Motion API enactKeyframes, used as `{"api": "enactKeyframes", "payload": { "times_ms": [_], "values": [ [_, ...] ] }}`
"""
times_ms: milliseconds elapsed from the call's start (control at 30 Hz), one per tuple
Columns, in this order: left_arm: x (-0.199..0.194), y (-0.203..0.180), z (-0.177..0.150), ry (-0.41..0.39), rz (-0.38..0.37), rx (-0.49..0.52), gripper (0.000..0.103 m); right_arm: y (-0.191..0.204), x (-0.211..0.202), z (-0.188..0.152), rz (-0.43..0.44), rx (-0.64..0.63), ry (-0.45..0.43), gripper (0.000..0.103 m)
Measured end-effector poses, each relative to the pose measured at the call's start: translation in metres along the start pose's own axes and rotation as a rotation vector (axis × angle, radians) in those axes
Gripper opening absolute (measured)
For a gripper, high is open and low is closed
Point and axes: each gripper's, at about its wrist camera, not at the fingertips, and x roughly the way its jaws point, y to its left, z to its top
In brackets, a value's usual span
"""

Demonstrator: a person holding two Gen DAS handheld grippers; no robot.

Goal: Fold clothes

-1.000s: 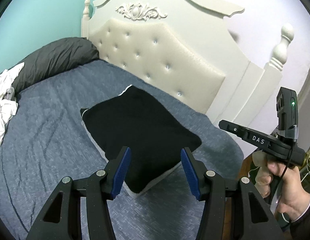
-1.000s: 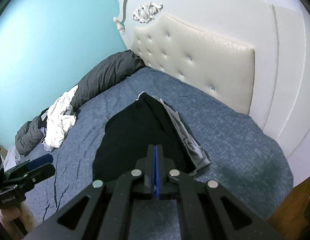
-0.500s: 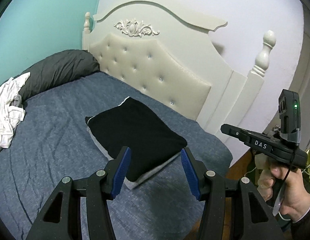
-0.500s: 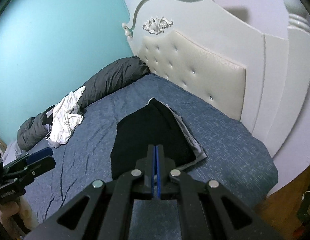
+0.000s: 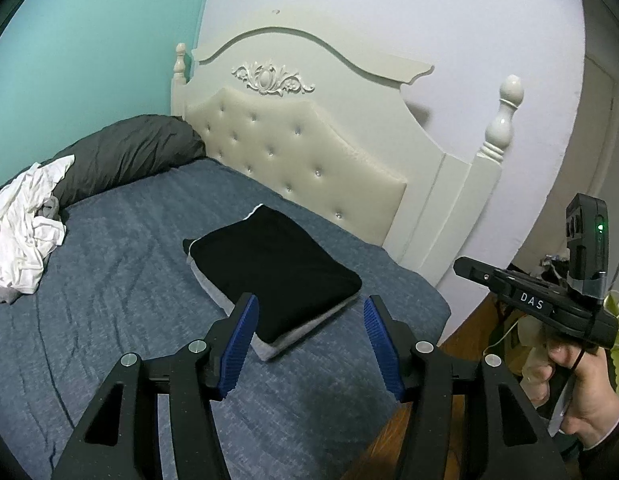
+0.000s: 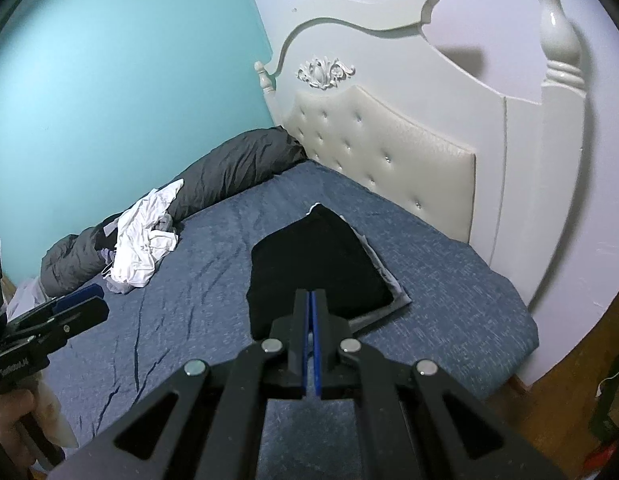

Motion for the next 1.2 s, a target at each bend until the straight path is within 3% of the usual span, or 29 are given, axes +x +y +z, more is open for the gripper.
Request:
{"api": "enactKeyframes", "payload": {
  "times_ms": [333, 567, 1200],
  "values": [
    [-0.039, -0.005, -0.010, -0.030, 0.008, 0.027, 0.068, 0.018, -0.033, -0.015, 0.000, -0.002, -0.024, 0.002],
    [-0.062, -0.010, -0.018, -0.052, 0.000, 0.049, 0.071, 0.024, -0.051, -0.027, -0.012, 0.007, -0.020, 0.009],
    [-0.120, -0.009, -0.050, -0.079, -0.029, 0.054, 0.071, 0.062, -0.108, -0.072, 0.010, 0.003, -0.046, 0.010]
  ]
}}
